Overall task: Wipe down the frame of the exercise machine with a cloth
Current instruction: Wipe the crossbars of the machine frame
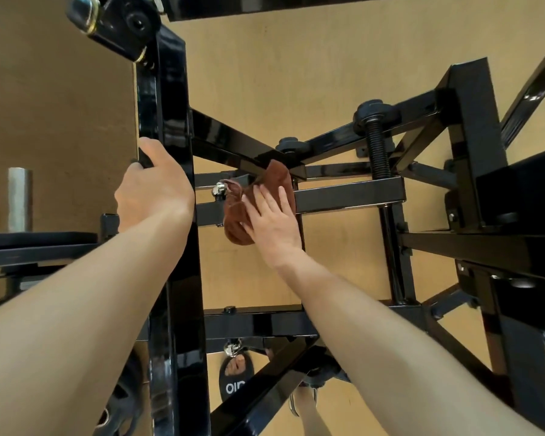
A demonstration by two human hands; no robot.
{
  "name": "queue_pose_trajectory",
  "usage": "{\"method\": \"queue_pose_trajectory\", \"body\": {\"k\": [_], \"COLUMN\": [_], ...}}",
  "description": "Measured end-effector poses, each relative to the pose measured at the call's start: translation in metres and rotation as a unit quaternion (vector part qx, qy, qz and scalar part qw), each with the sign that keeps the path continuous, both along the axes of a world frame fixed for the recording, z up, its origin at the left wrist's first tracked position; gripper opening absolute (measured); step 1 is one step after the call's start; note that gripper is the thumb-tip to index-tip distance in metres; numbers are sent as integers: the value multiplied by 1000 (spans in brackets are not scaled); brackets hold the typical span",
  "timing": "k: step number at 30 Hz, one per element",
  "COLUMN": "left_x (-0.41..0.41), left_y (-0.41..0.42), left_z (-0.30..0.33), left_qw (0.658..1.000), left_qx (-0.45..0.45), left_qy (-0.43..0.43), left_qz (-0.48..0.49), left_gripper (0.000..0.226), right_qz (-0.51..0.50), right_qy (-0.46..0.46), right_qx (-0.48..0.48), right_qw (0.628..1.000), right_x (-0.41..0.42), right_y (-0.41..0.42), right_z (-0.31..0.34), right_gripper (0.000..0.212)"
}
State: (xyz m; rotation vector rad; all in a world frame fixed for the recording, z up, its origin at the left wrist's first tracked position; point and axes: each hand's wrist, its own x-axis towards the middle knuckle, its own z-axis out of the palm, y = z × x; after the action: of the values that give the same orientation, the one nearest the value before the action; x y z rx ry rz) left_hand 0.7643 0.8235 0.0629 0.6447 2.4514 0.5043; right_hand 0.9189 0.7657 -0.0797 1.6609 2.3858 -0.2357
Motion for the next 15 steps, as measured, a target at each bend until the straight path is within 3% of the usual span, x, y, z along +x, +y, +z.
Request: {"method": "queue_pose_trajectory", "body": {"k": [3,8,10,13,15], "left_x": [-2,1,1,0,-1], "left_y": [0,0,0,2,2], "left_z": [1,7,6,4,2], "left_qw": [1000,1000,1000,1000,1000], "left_qx": [-11,-5,-6,-12,-12], "left_qy": [-3,-15,-13,-2,8], "left_qz": [-1,0,0,0,2], "left_gripper": [82,81,81,83,83], "right_qz": [12,-199,-303,-450,-413], "right_qy": [-14,-16,16,132,80], "right_qx": [24,55,39,59,91], "right_qw": [1000,978,952,881,903], "right_x": [51,204,206,168,149], "right_y": [-3,-21,-26,-23,-21], "right_z": [9,55,60,47,34], "right_gripper": [65,61,62,62,61]}}
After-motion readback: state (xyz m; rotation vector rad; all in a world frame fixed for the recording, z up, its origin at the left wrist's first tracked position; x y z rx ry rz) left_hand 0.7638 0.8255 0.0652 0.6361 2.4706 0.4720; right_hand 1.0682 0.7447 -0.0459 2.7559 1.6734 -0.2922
